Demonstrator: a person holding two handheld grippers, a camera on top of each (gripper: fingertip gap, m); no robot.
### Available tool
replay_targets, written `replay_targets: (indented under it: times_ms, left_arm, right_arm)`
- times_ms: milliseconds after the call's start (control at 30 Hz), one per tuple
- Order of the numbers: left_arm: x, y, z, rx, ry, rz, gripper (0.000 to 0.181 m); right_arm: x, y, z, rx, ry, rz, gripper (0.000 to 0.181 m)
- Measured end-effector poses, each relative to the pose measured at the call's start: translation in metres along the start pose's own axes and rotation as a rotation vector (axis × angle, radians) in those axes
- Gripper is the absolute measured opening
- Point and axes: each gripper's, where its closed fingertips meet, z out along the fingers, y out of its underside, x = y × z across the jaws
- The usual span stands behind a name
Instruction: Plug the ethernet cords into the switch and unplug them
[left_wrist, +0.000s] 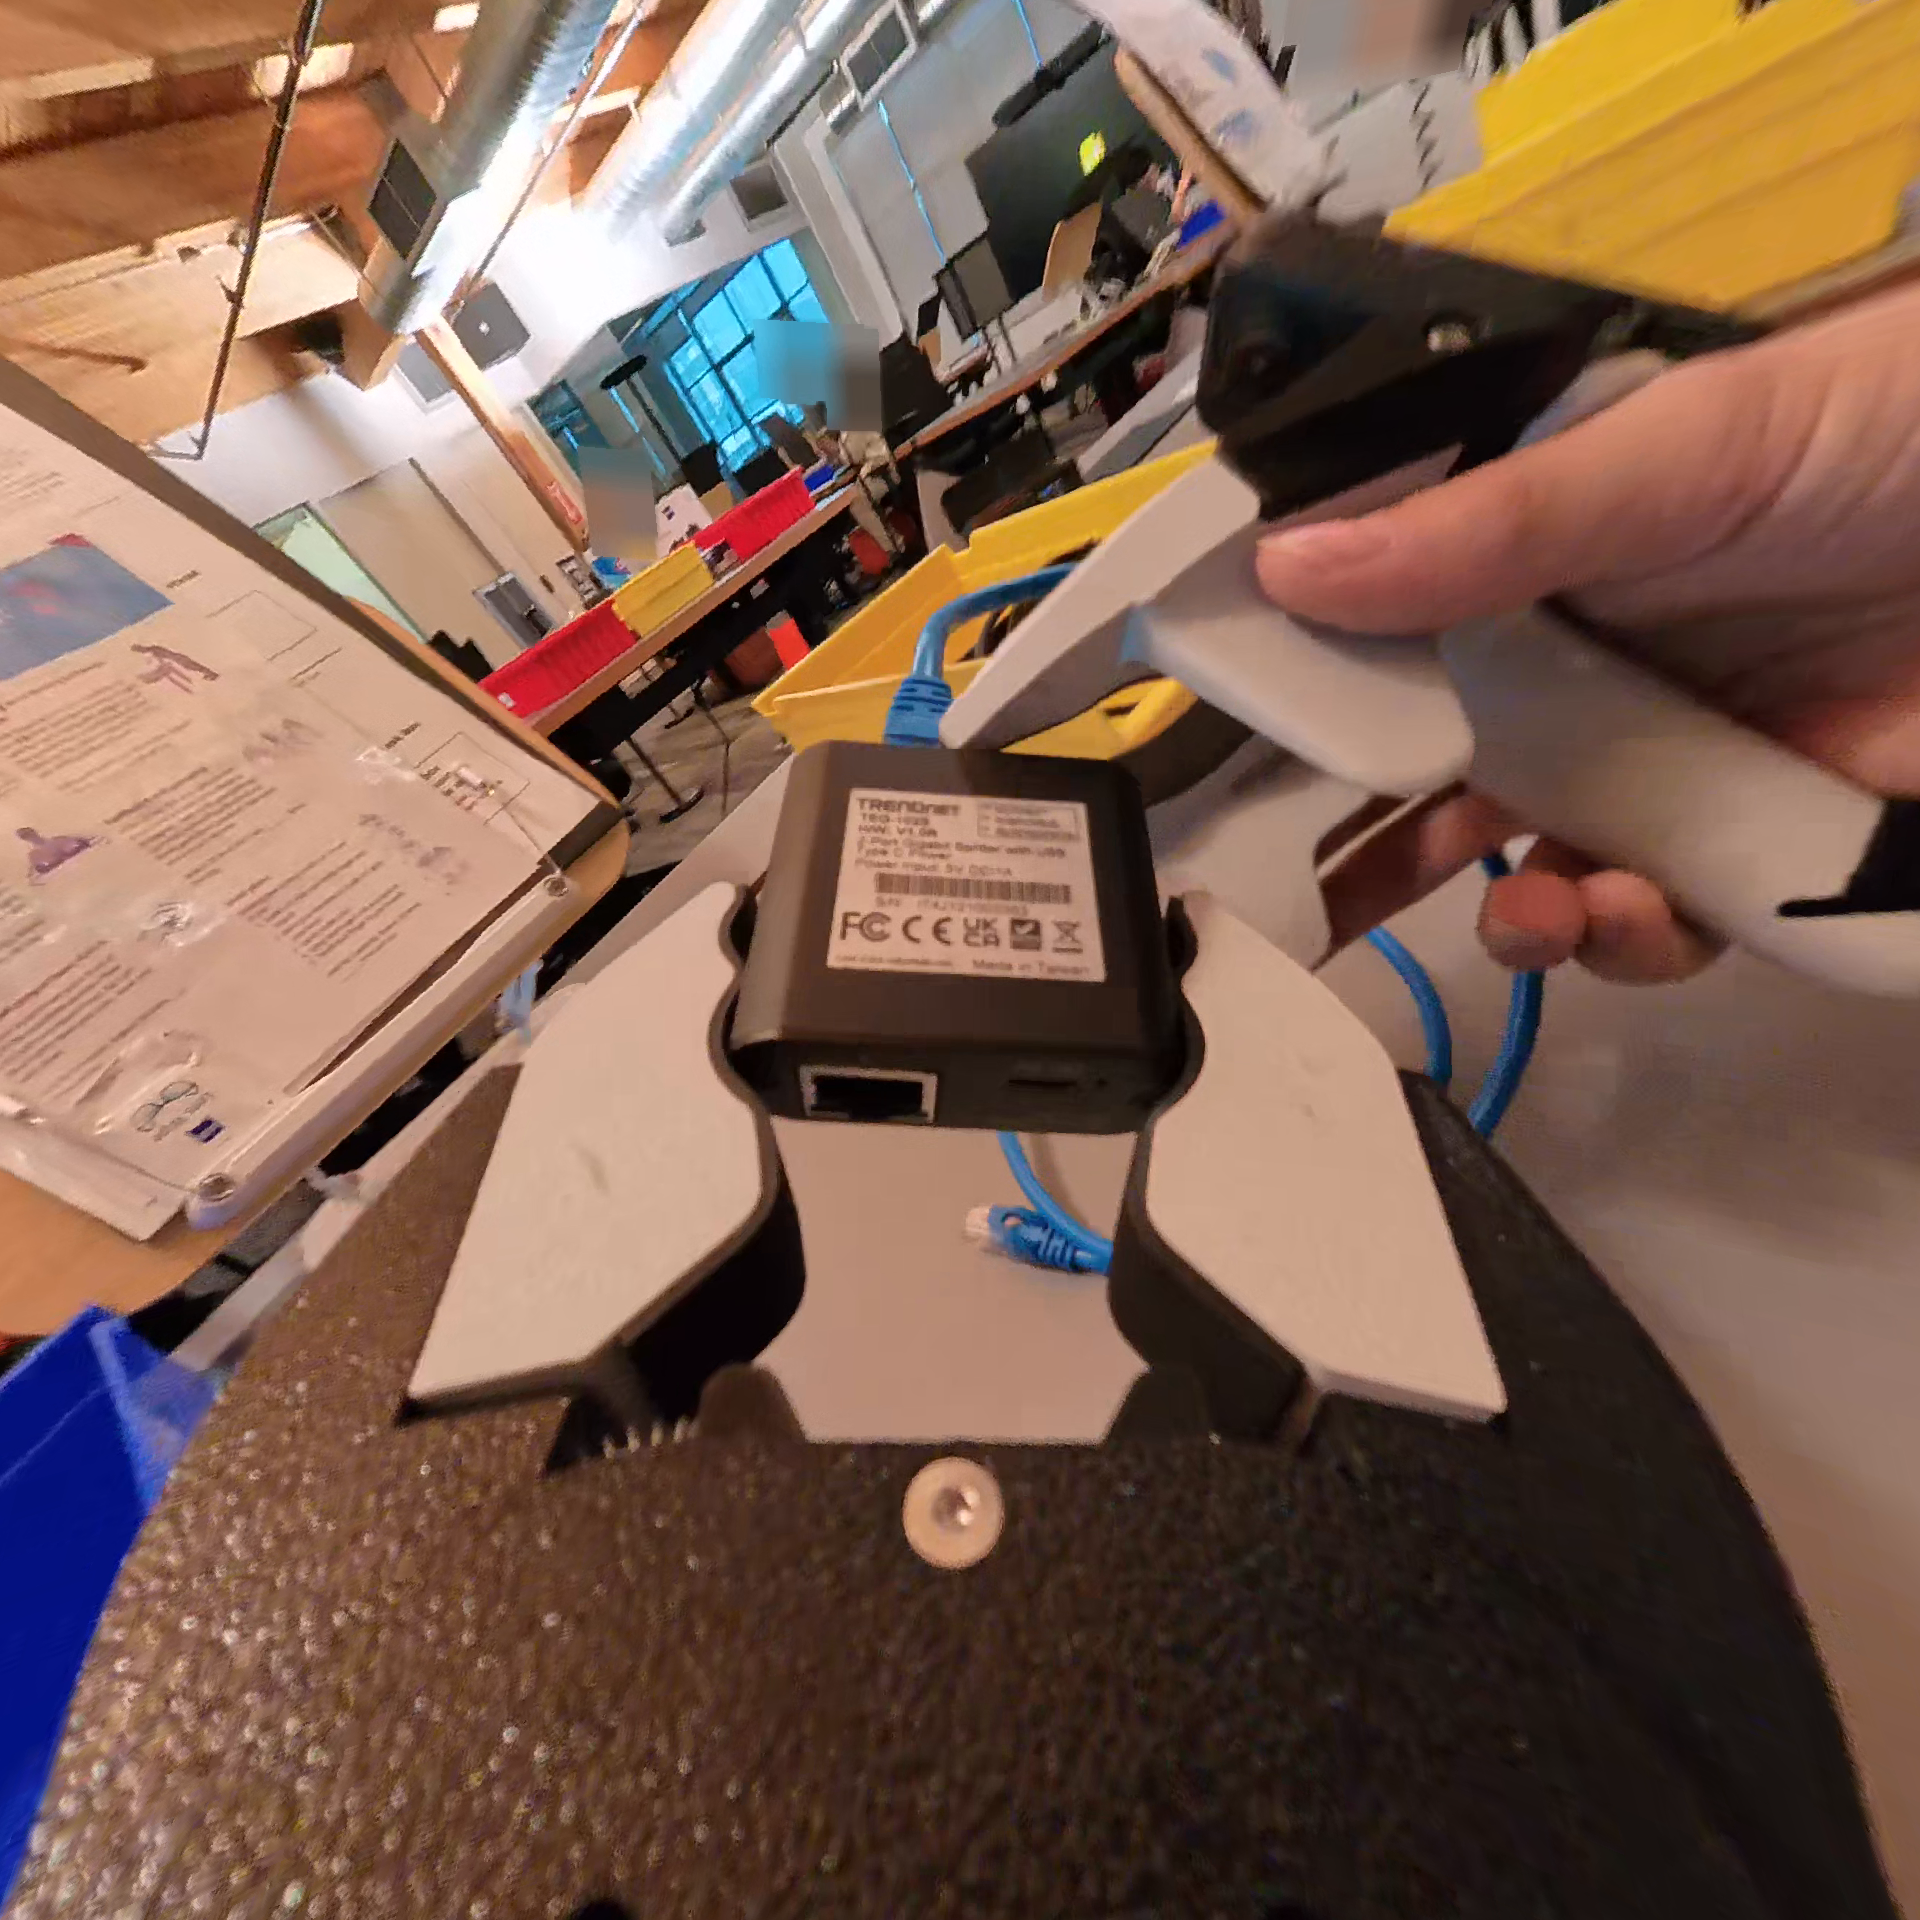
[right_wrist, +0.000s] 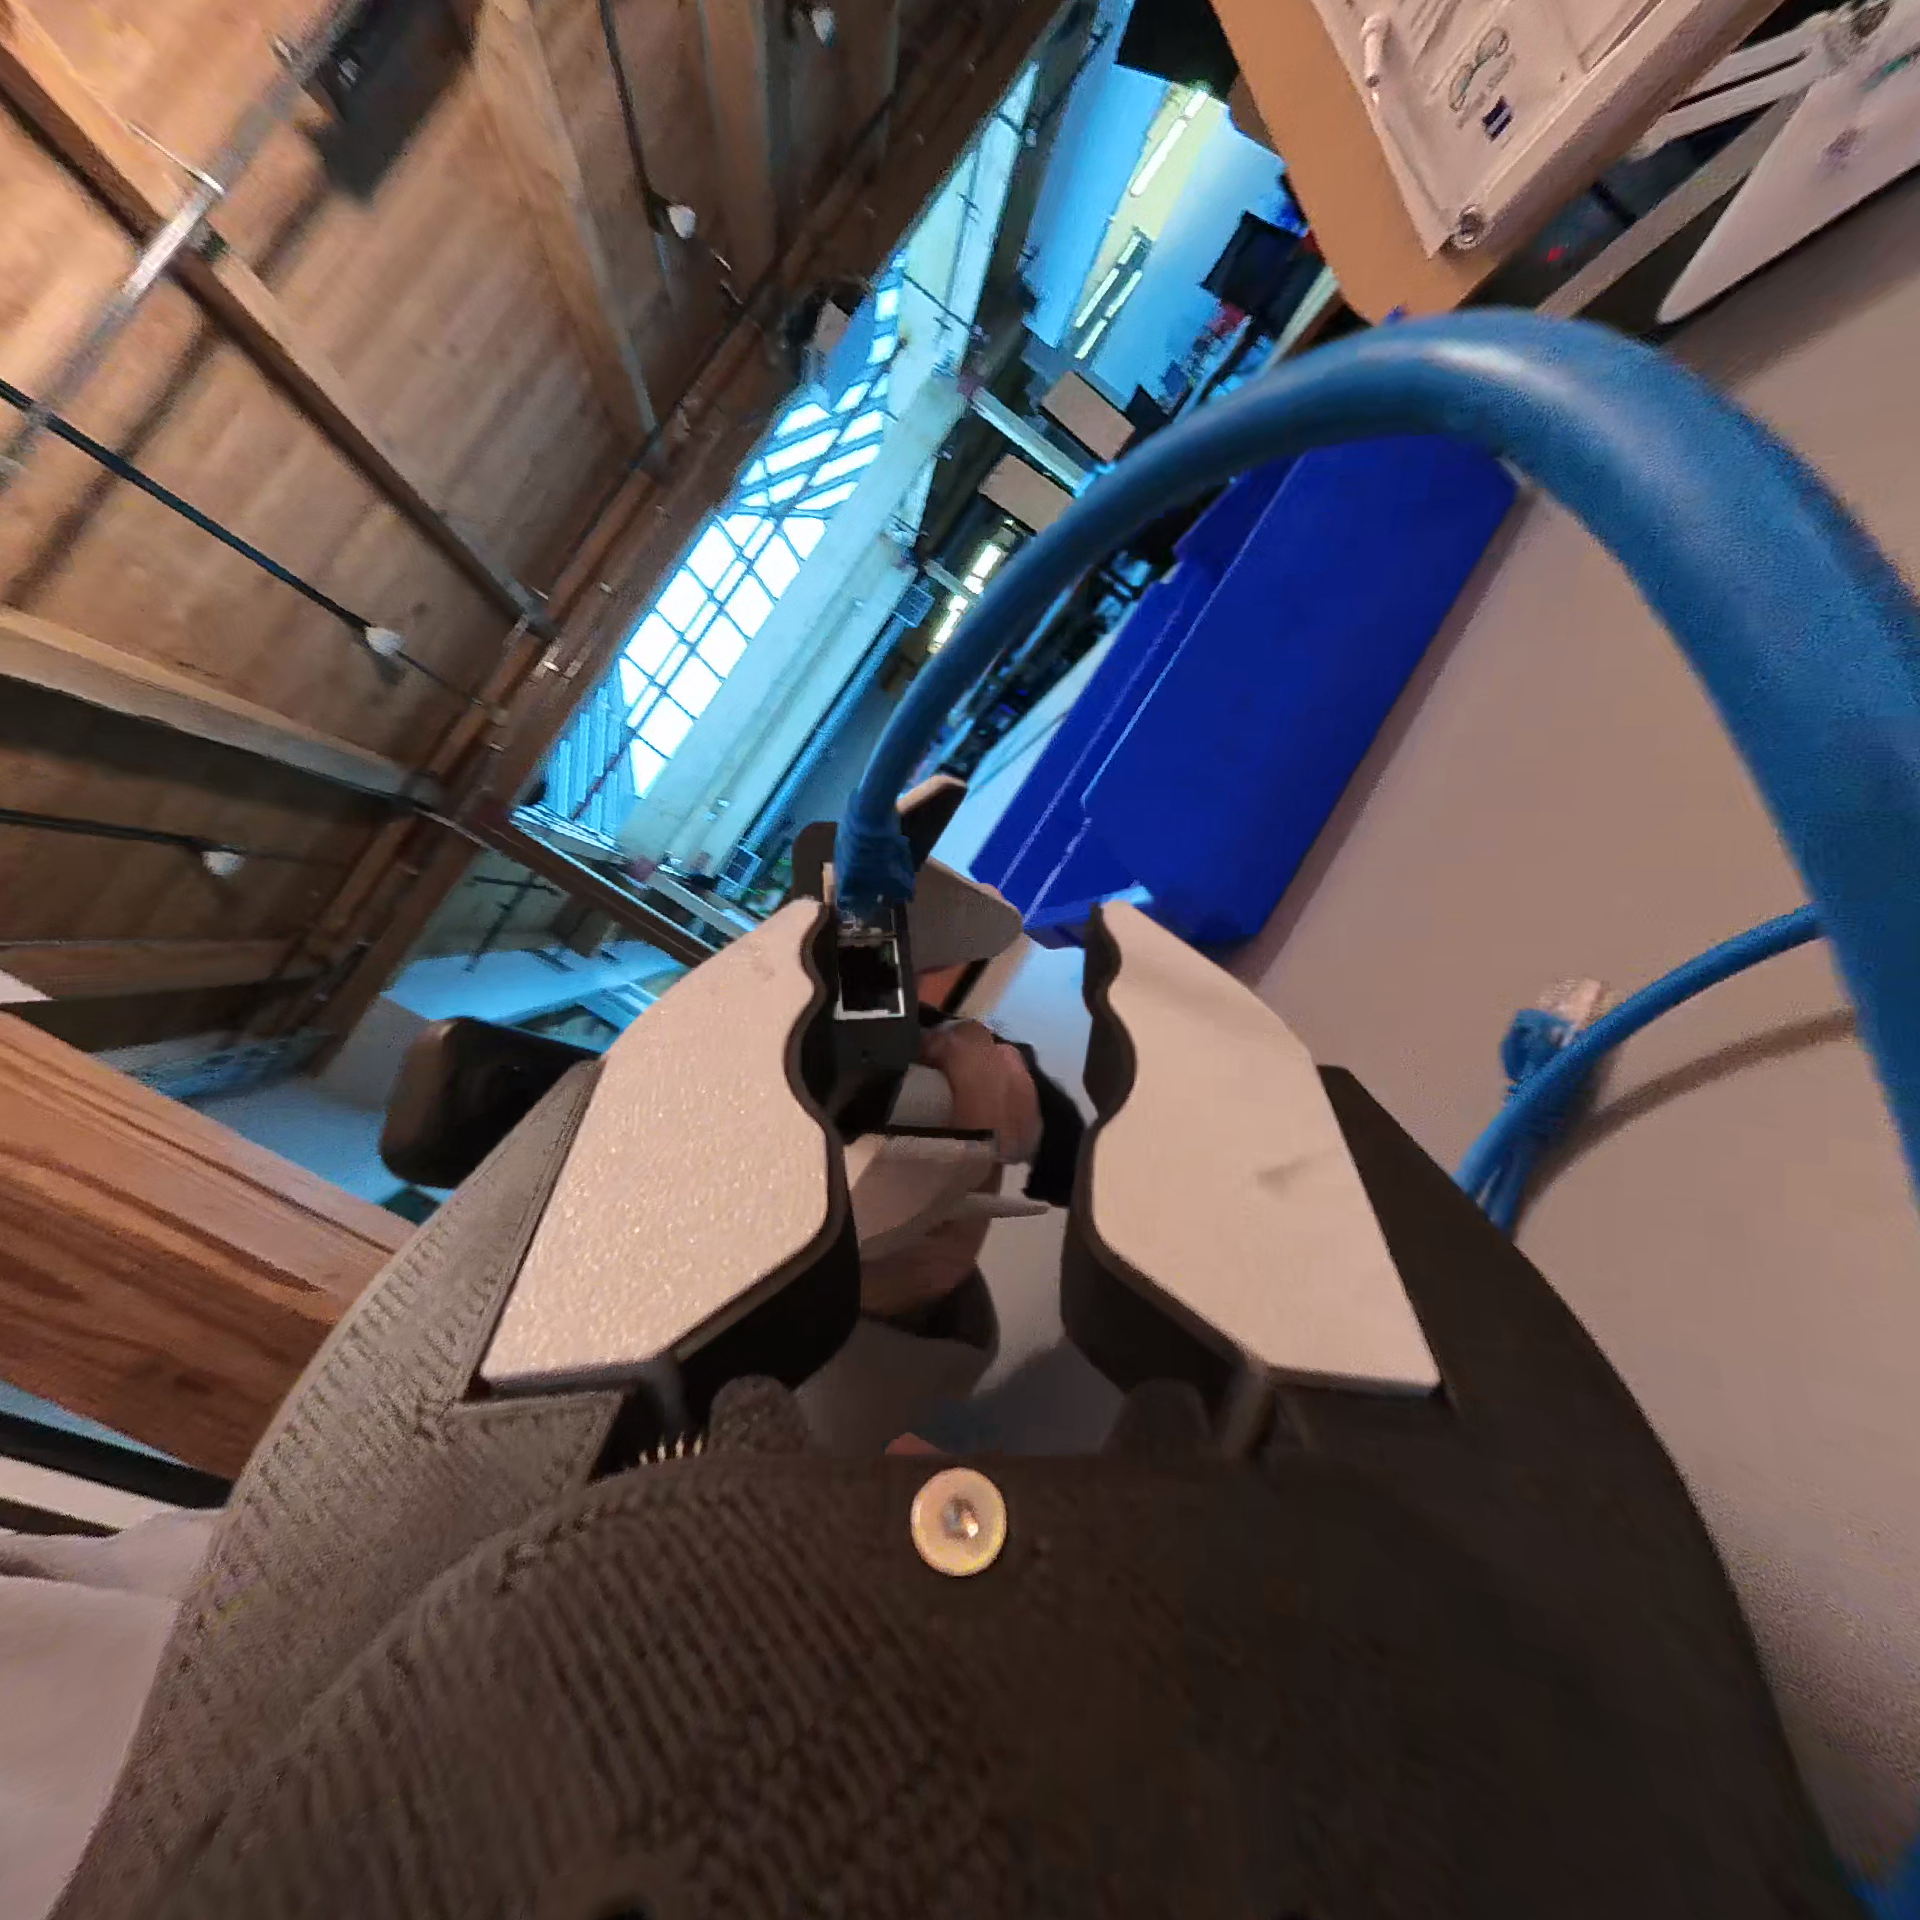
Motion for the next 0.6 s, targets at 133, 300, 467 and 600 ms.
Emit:
replay_targets:
  times_ms: [133,300,467,600]
  left_arm:
    - [0.004,-0.004,0.000,0.057,0.034,-0.071,0.073]
    - [0.007,-0.003,0.002,0.056,0.045,-0.078,0.073]
    - [0.009,-0.003,0.003,0.050,0.040,-0.066,0.073]
    - [0.008,0.000,0.005,0.036,0.023,-0.063,0.073]
  right_arm:
    - [-0.014,0.002,0.001,0.026,-0.141,0.075,0.027]
    - [-0.019,0.001,0.001,0.083,-0.211,0.141,0.017]
    - [-0.016,-0.001,0.002,0.122,-0.184,0.117,0.015]
    - [-0.013,-0.002,0.002,0.154,-0.167,0.127,0.014]
